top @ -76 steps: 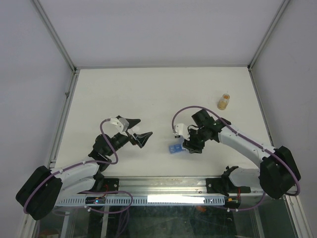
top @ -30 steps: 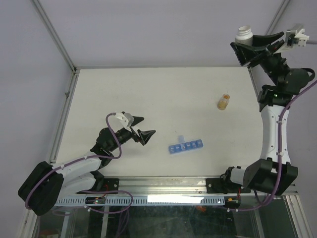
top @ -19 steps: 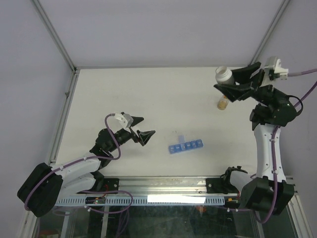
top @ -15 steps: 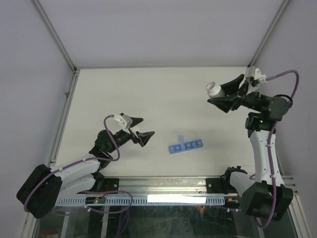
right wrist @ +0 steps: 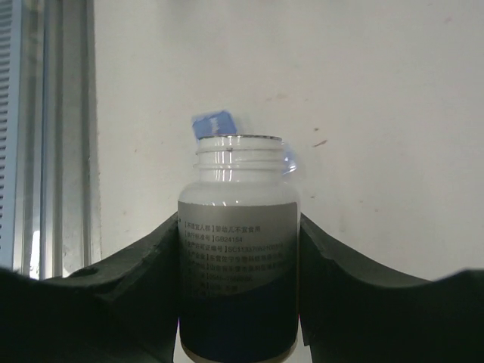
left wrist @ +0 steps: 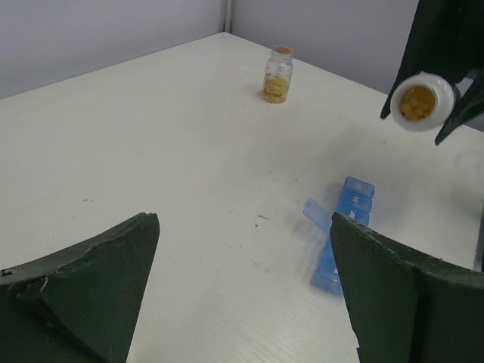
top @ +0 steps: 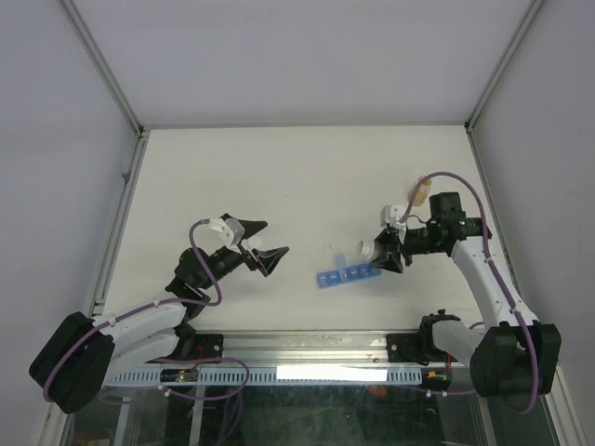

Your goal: Sort the pills into containers

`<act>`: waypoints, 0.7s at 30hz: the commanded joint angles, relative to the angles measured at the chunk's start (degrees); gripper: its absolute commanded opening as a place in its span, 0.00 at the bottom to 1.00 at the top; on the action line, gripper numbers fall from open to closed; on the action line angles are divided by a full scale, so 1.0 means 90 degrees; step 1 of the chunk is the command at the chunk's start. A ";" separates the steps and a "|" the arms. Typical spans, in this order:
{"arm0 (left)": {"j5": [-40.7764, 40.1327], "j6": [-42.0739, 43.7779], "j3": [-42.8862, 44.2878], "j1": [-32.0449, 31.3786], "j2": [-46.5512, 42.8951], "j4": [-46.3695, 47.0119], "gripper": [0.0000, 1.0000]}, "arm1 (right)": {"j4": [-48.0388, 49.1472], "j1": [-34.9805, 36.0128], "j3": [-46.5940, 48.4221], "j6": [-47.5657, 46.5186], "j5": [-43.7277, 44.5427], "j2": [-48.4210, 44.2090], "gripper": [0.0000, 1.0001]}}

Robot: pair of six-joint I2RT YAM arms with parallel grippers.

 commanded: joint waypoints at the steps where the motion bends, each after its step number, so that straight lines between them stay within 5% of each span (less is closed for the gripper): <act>1: 0.0082 0.0178 -0.0089 -0.0037 -0.0108 0.0463 0.99 | -0.0094 0.0593 -0.0387 -0.1299 0.0668 0.0136 0.00; 21: 0.0112 0.0197 -0.0109 -0.0037 -0.0059 0.0553 0.99 | 0.1250 0.2149 -0.0532 0.0133 0.2913 0.1295 0.00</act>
